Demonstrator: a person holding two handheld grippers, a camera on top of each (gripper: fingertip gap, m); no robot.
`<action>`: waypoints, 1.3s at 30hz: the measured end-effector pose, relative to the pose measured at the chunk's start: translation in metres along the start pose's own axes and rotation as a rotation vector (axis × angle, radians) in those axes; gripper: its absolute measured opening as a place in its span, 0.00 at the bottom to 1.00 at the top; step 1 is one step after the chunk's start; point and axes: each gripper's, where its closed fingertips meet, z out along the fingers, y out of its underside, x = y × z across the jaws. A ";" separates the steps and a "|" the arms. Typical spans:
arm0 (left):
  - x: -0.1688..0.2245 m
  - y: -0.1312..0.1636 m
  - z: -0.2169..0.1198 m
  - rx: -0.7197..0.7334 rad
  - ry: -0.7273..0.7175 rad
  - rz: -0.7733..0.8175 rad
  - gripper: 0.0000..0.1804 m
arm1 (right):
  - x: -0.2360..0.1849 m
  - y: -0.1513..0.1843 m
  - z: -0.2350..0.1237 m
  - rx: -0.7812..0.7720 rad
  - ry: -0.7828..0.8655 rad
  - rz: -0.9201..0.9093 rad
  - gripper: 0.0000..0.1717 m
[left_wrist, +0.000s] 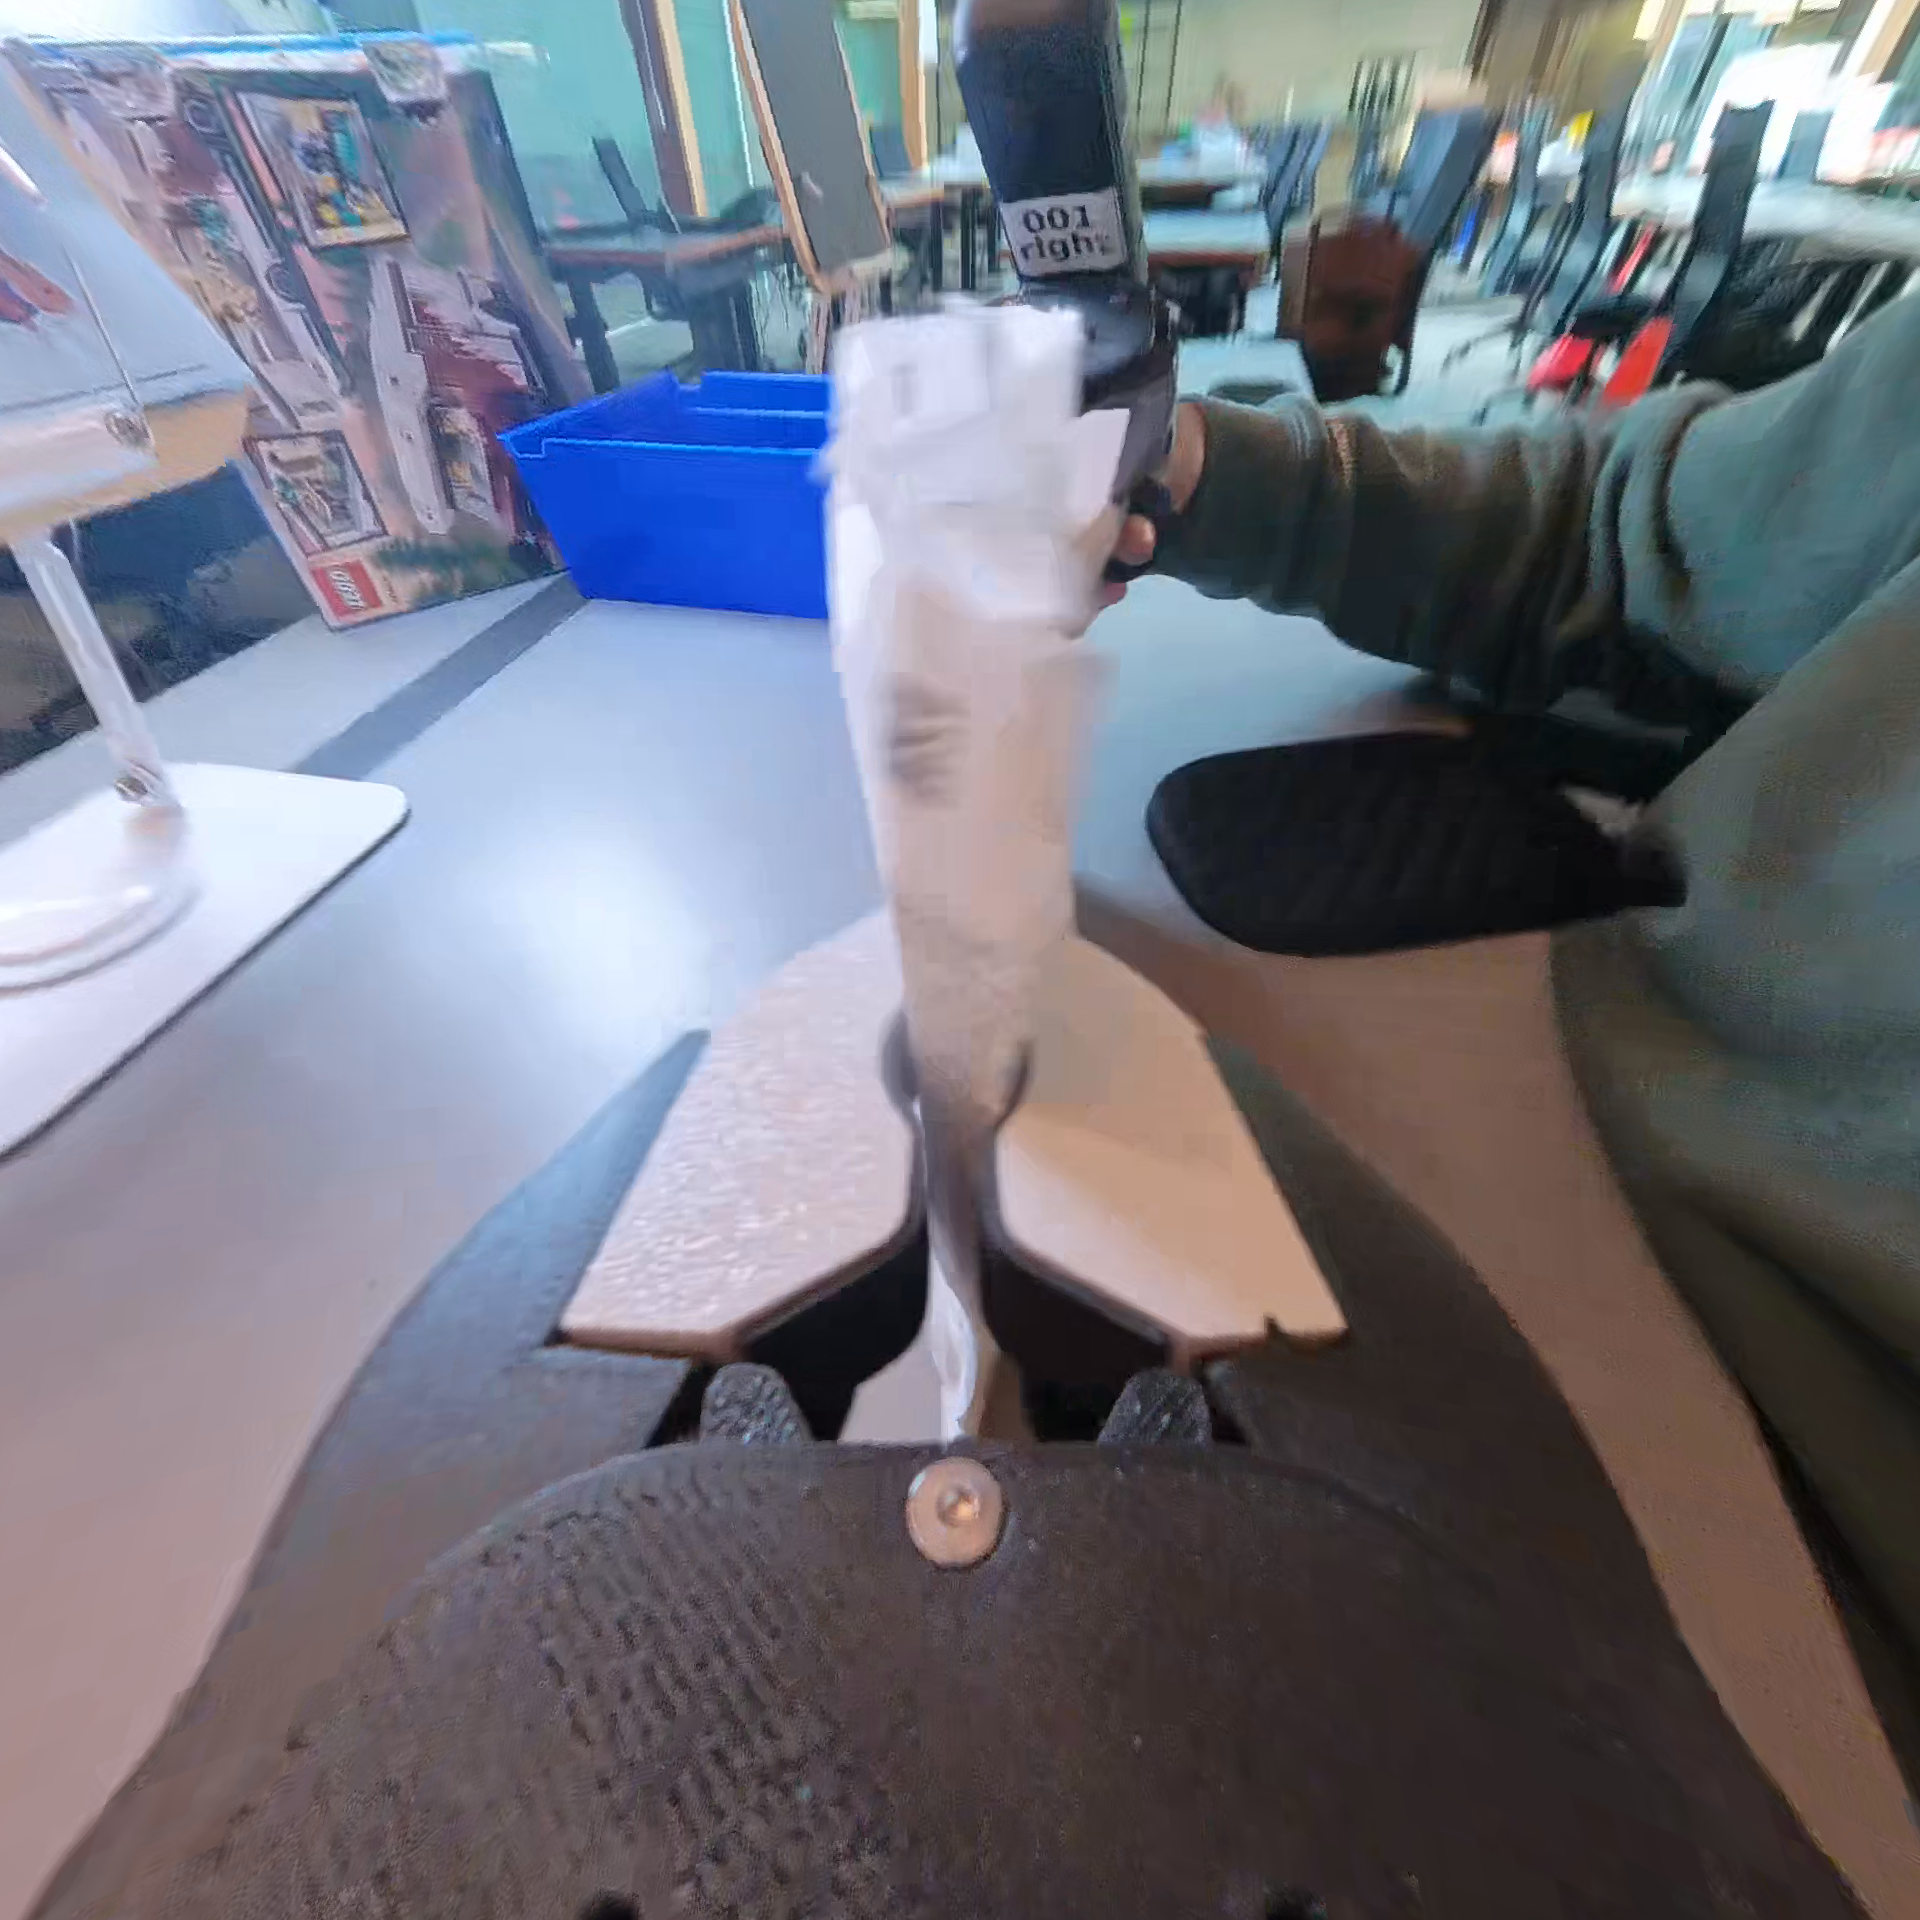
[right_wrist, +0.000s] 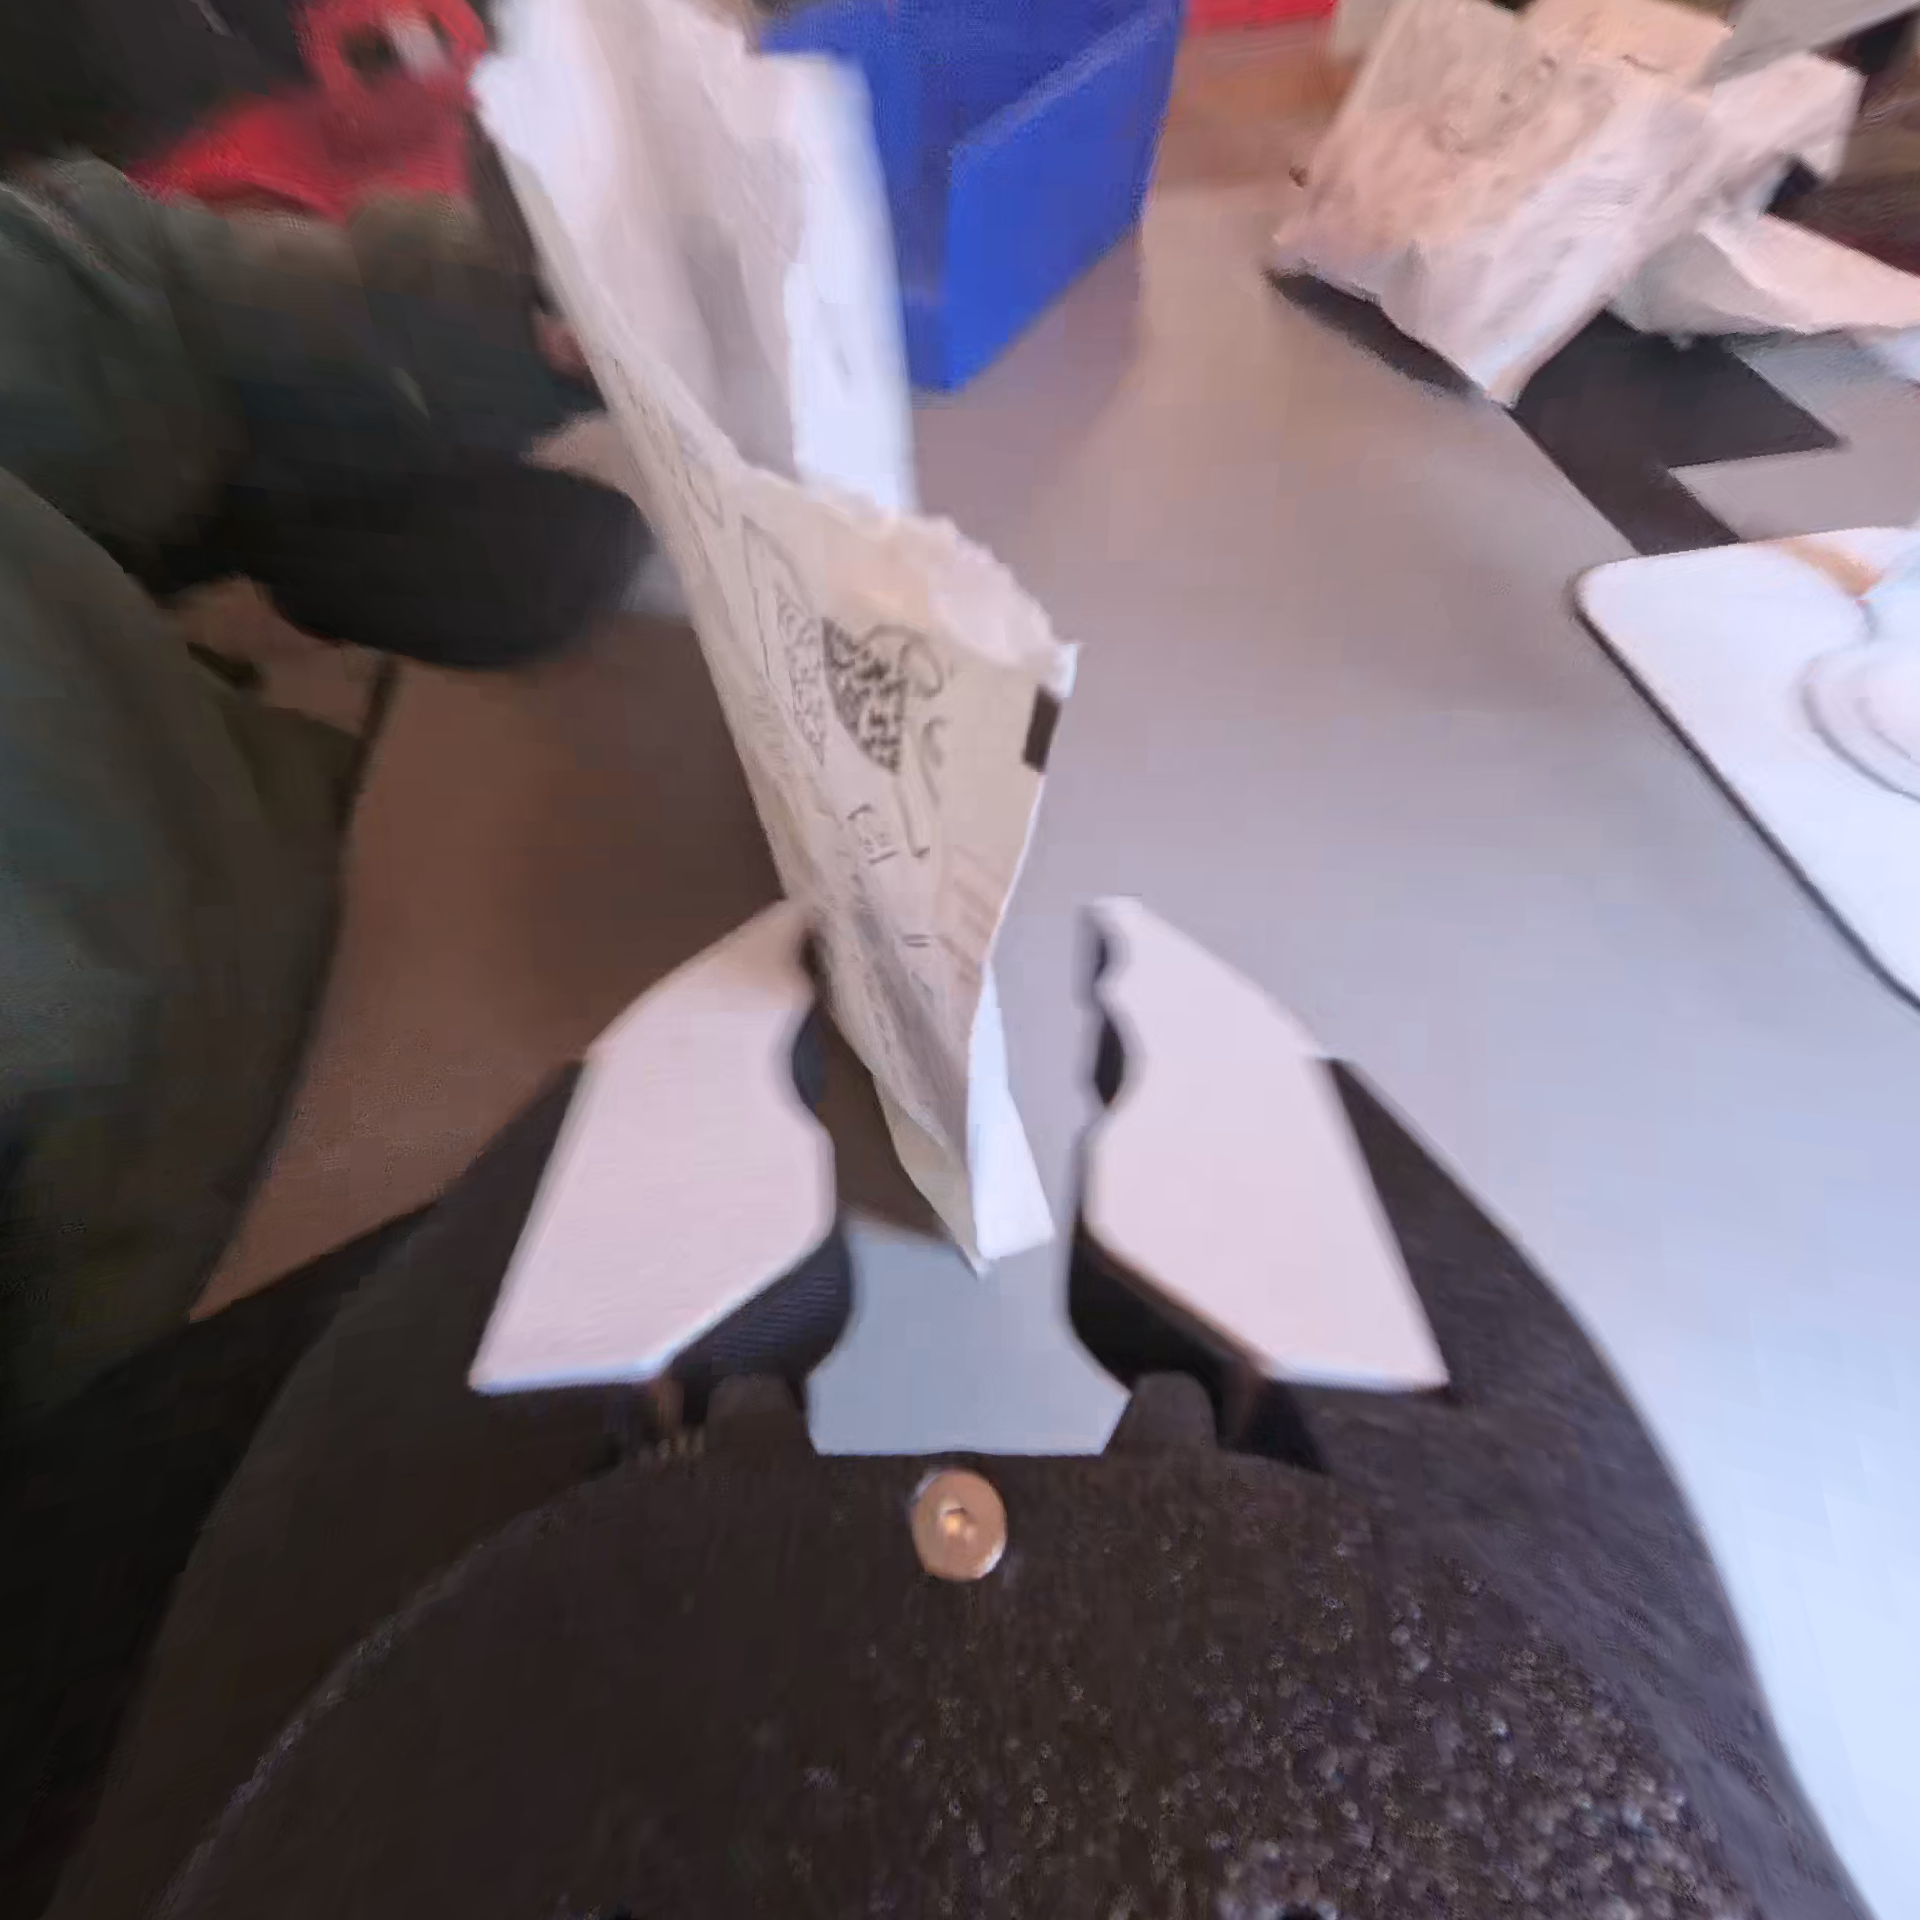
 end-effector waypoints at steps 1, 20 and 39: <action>-0.008 -0.003 0.001 -0.013 -0.041 0.031 0.00 | -0.001 -0.004 0.002 0.038 -0.004 -0.011 0.01; -0.019 0.007 0.007 -0.149 0.007 0.045 0.00 | 0.002 -0.027 -0.019 0.156 0.107 -0.032 0.00; -0.051 -0.015 0.011 -0.077 -0.123 0.263 0.00 | 0.032 -0.048 -0.015 0.164 0.205 -0.188 0.00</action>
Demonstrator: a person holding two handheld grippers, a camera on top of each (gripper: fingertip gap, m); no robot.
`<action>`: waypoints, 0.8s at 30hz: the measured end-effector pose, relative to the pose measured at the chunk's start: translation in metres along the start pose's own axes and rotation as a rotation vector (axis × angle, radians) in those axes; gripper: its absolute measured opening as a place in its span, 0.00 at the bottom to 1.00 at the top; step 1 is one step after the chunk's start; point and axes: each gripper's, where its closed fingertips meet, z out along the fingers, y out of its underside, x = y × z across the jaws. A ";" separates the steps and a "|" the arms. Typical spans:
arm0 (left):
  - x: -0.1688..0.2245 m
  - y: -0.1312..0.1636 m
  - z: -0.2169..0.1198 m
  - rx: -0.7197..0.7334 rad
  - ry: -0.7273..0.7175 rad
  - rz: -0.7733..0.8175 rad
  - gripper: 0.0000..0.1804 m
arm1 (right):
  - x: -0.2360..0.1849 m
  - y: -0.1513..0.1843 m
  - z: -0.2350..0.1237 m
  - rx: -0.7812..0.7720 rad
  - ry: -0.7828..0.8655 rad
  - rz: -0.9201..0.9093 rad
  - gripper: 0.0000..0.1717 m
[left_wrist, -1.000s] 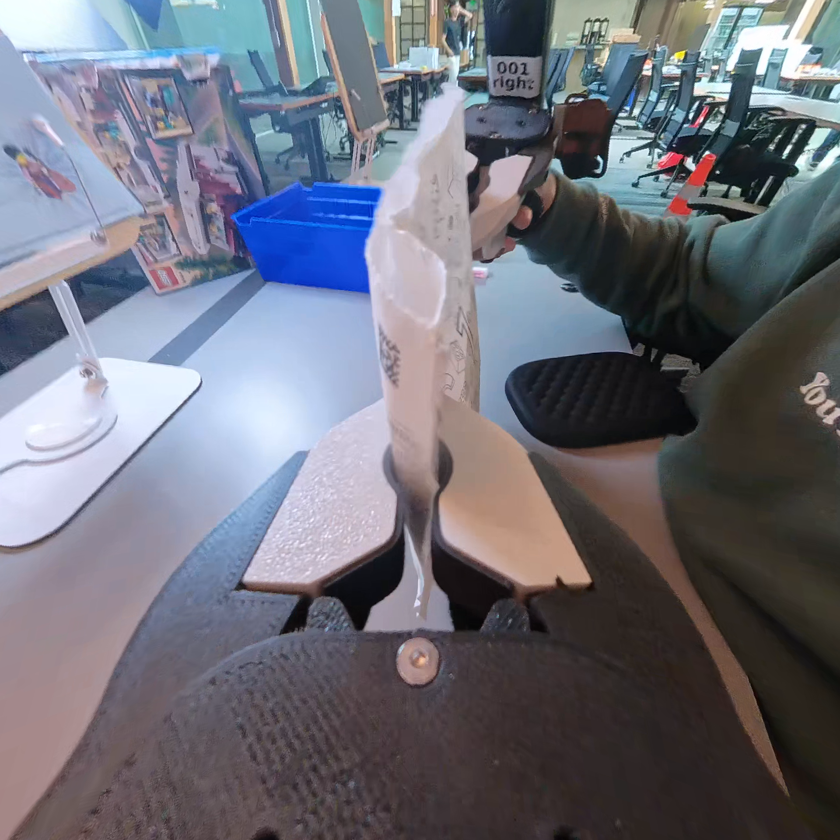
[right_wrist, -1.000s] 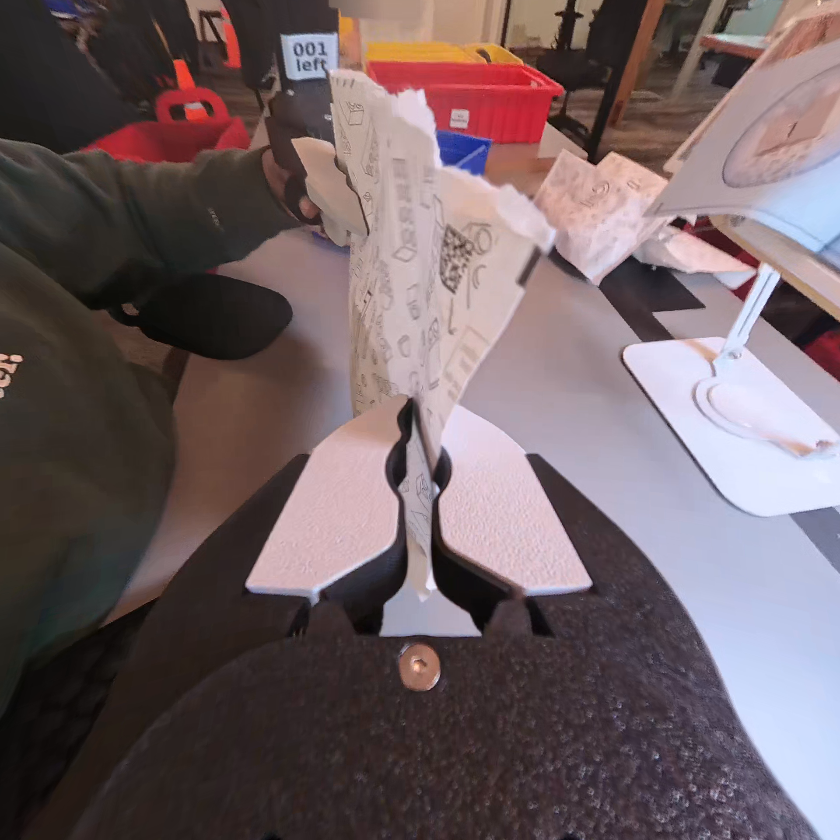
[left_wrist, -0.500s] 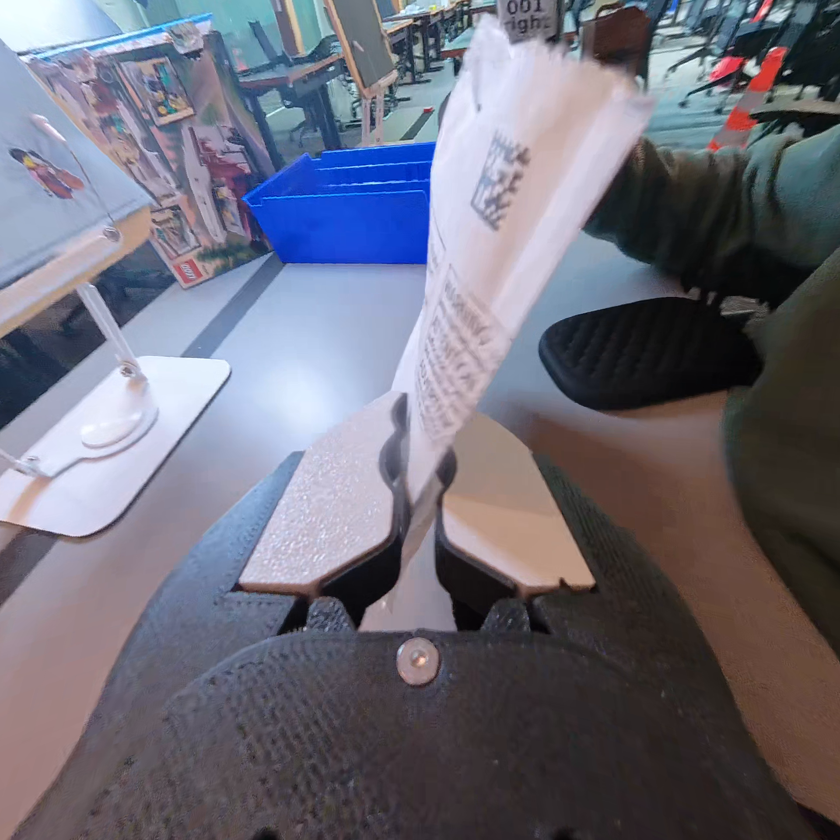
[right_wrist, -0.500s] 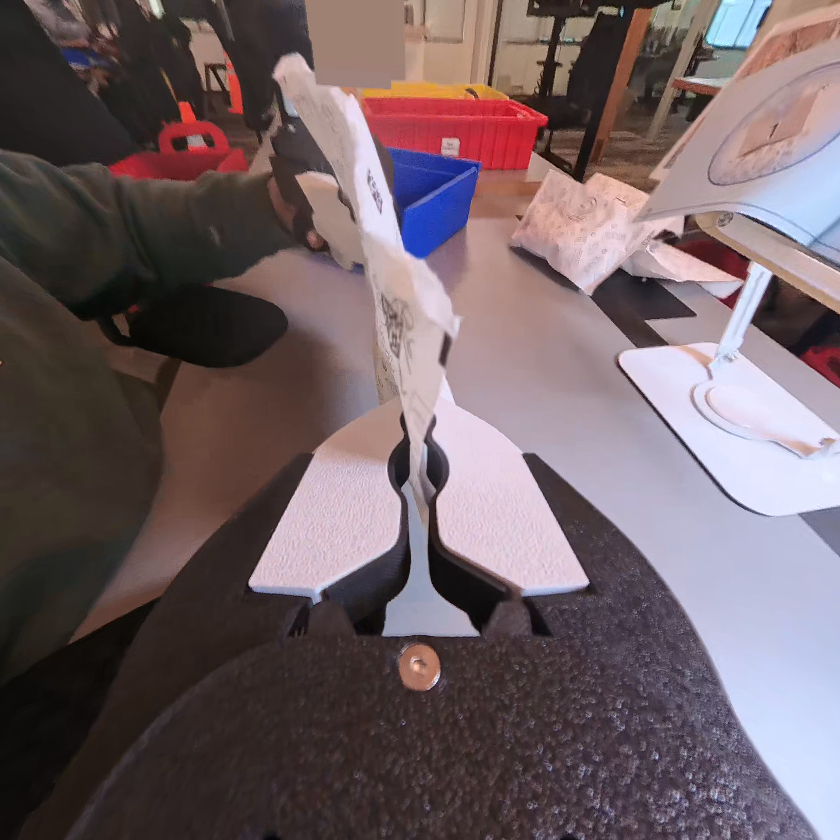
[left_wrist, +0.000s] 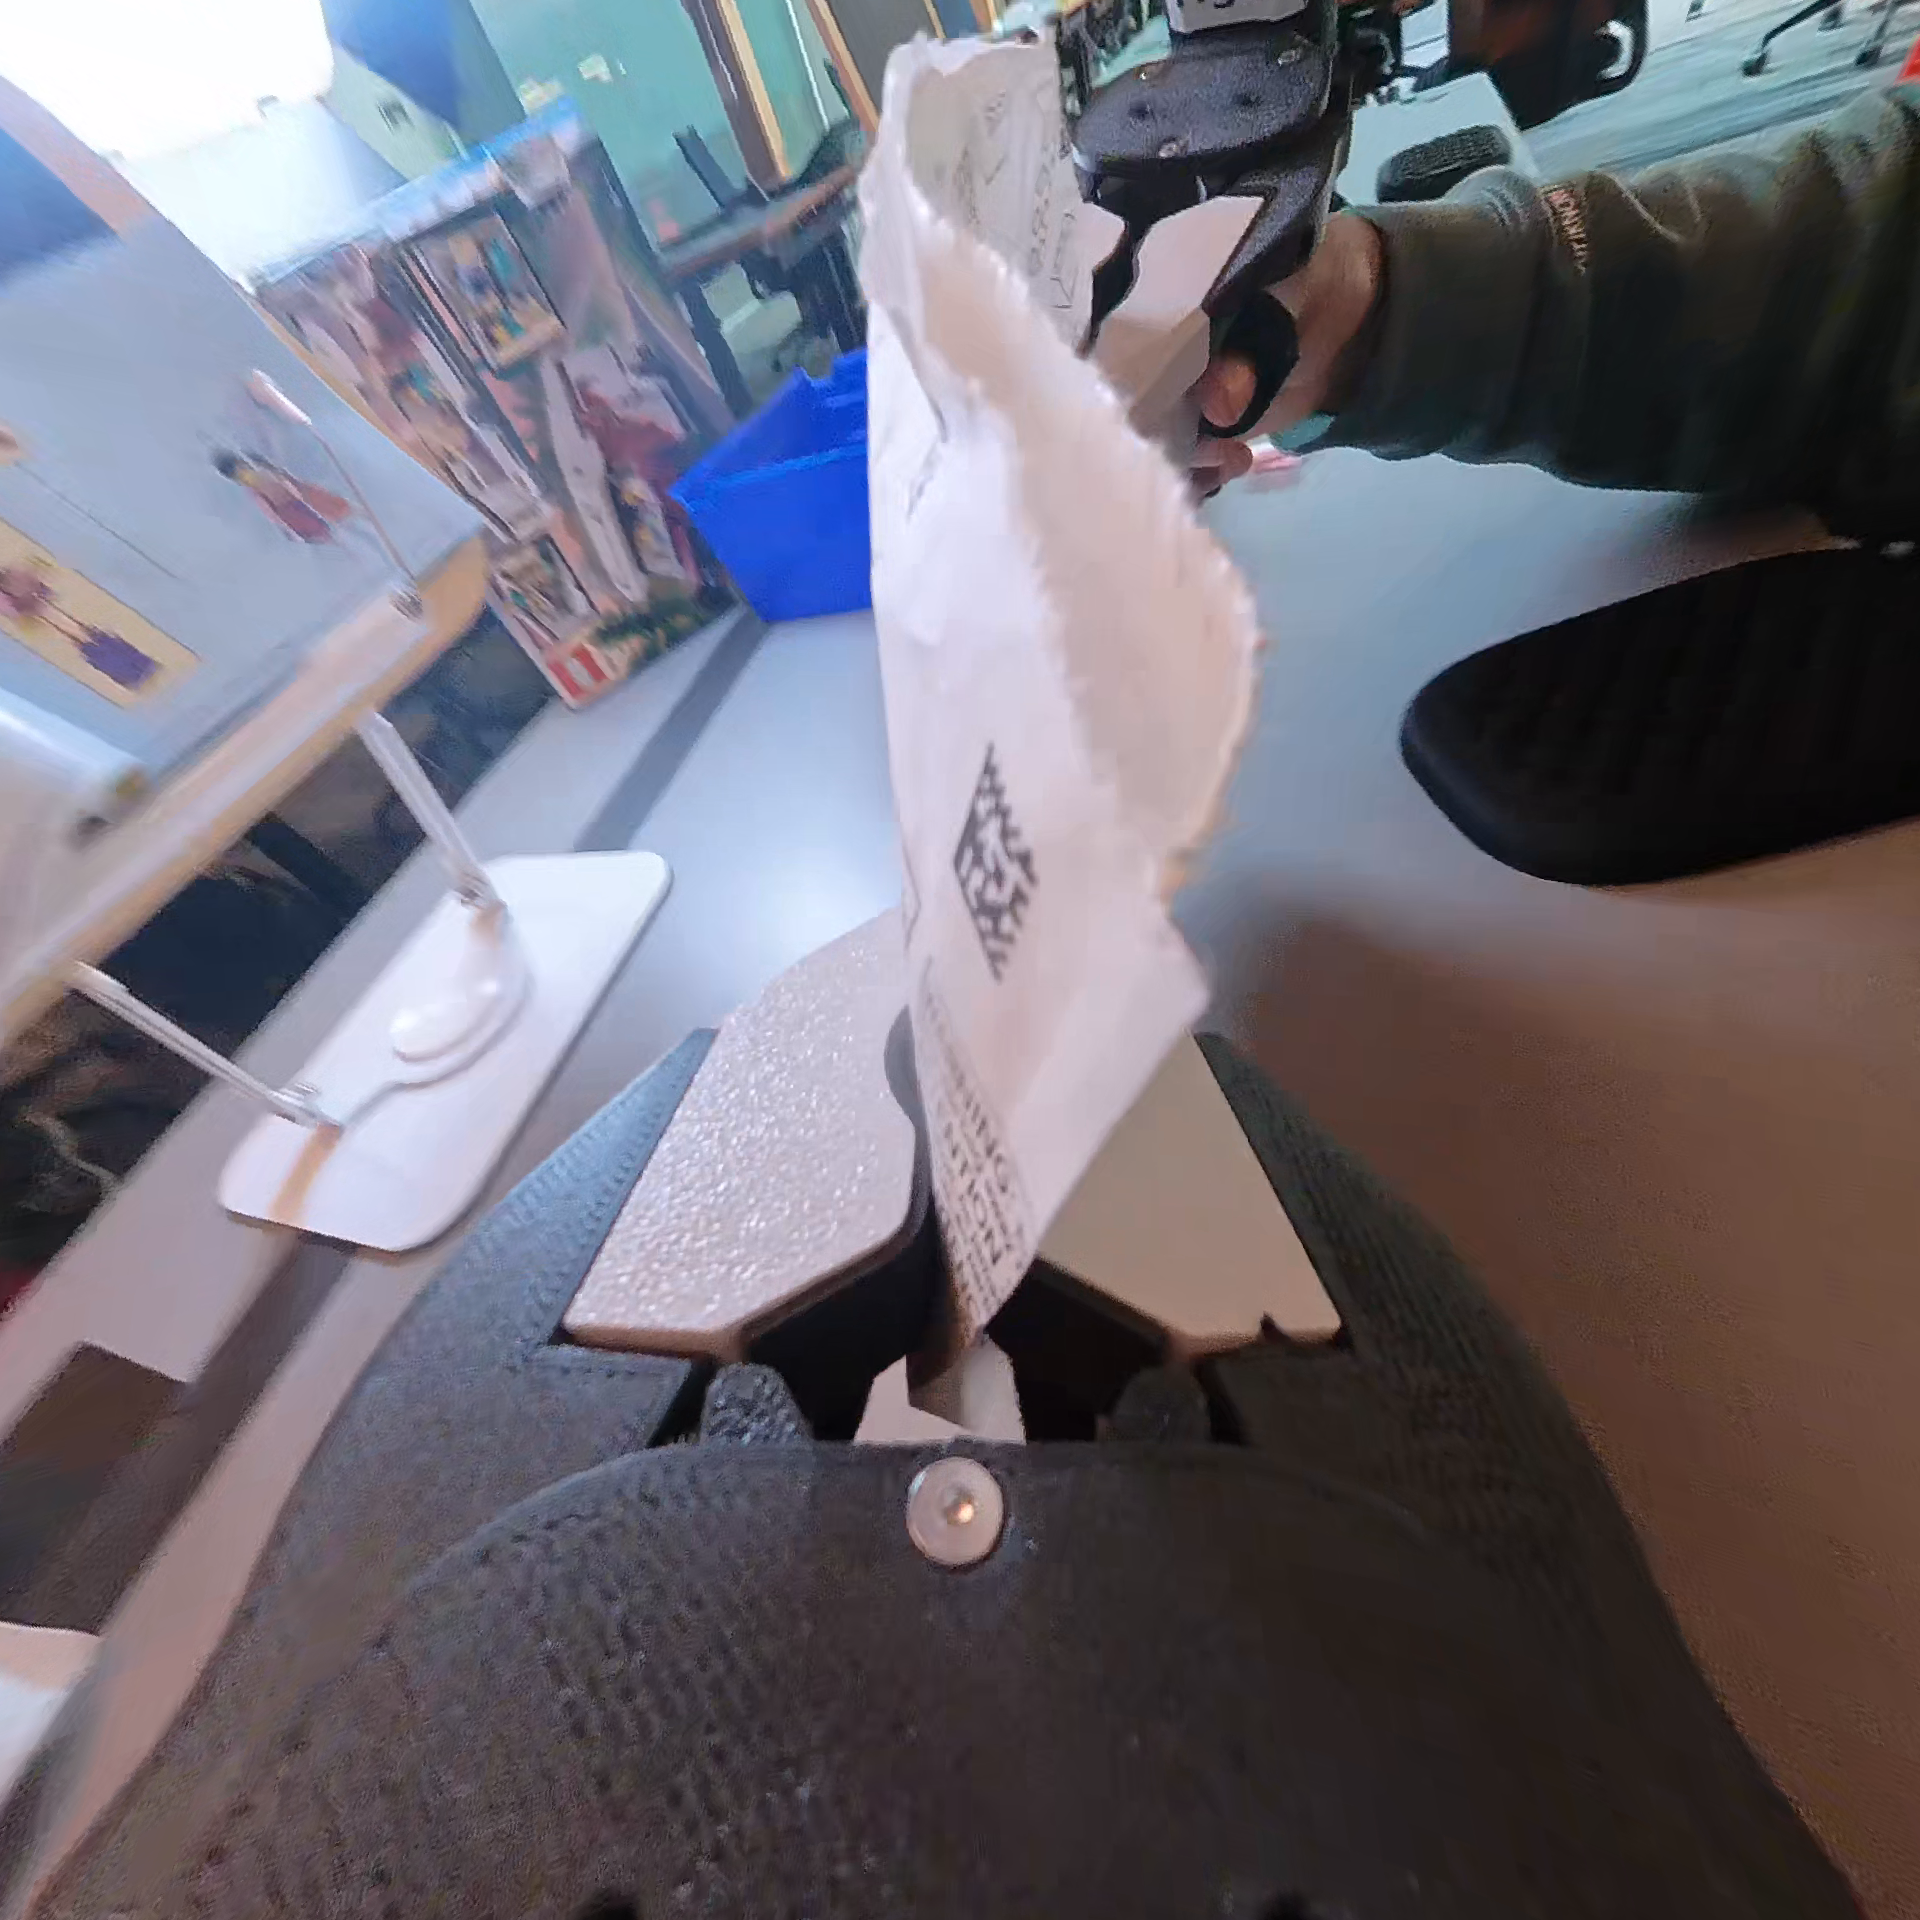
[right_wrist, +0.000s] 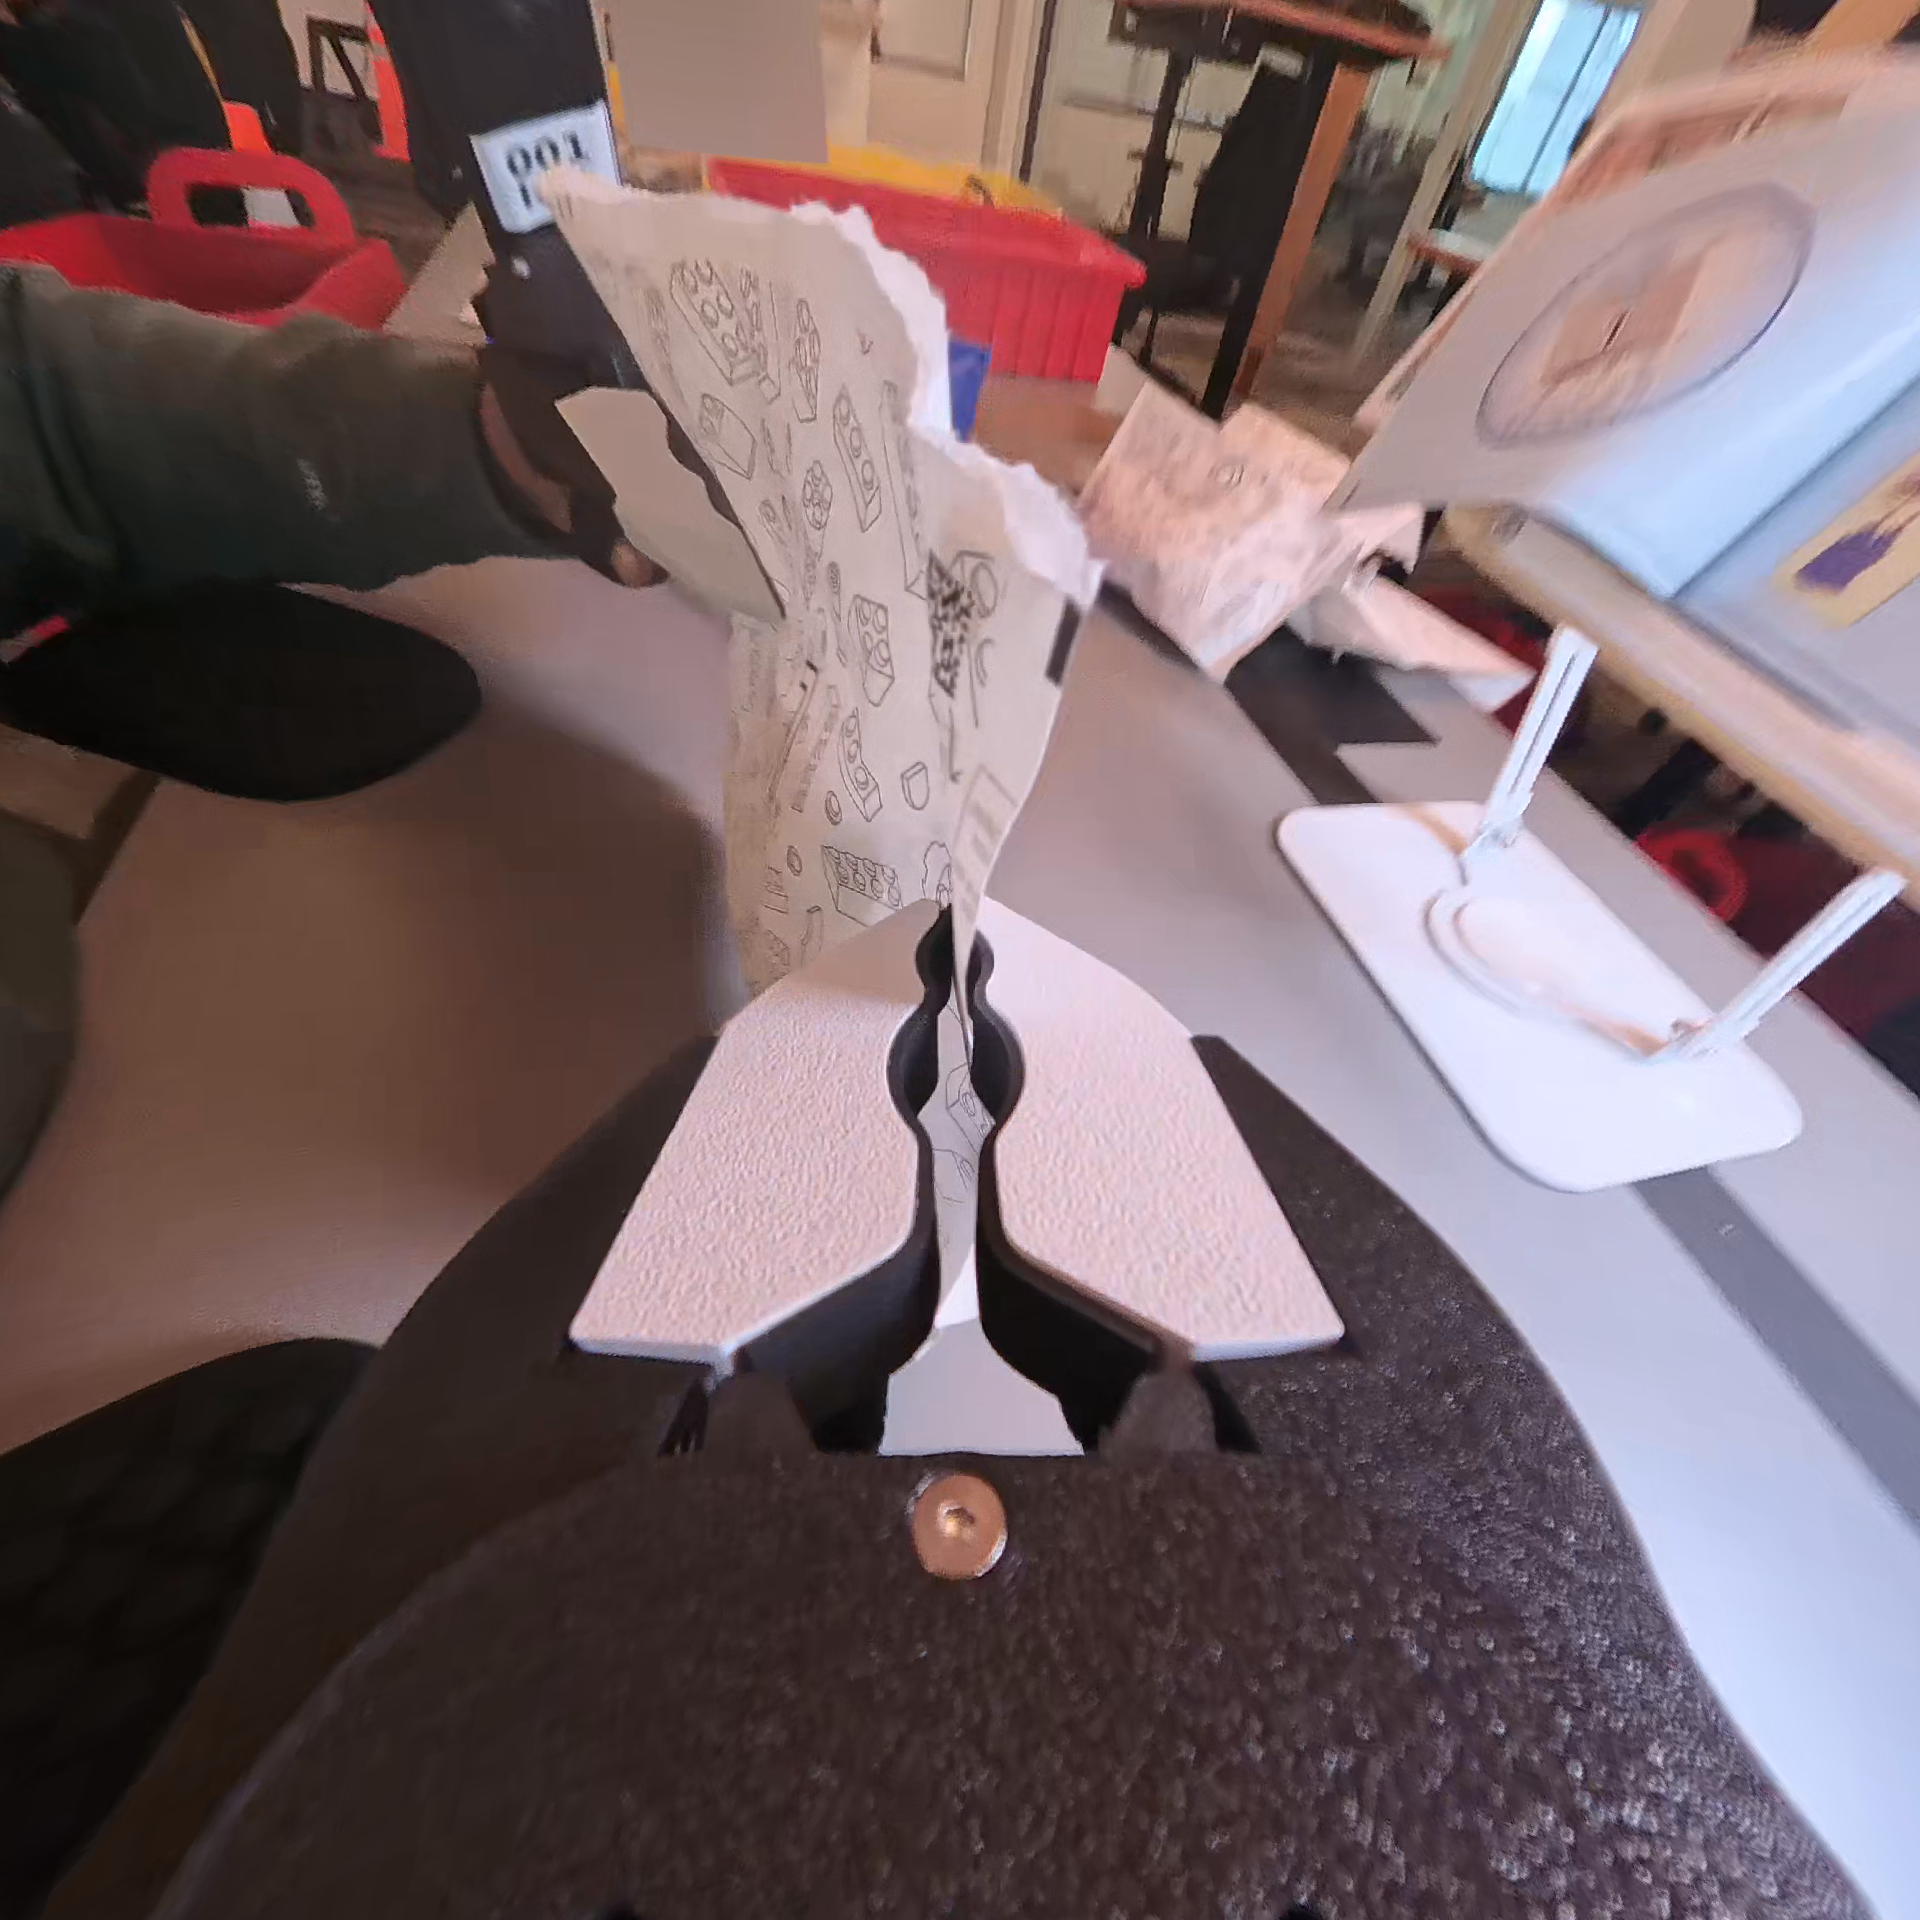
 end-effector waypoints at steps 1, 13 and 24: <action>-0.006 -0.007 -0.001 0.019 -0.026 0.057 0.00 | 0.004 -0.007 -0.002 0.019 0.021 -0.058 0.00; 0.069 0.075 0.013 -0.149 0.142 0.309 0.01 | -0.055 0.103 -0.003 -0.214 -0.046 -0.260 0.00; 0.064 0.069 0.005 -0.075 0.116 0.269 0.00 | -0.048 0.106 0.015 -0.242 0.058 -0.492 0.23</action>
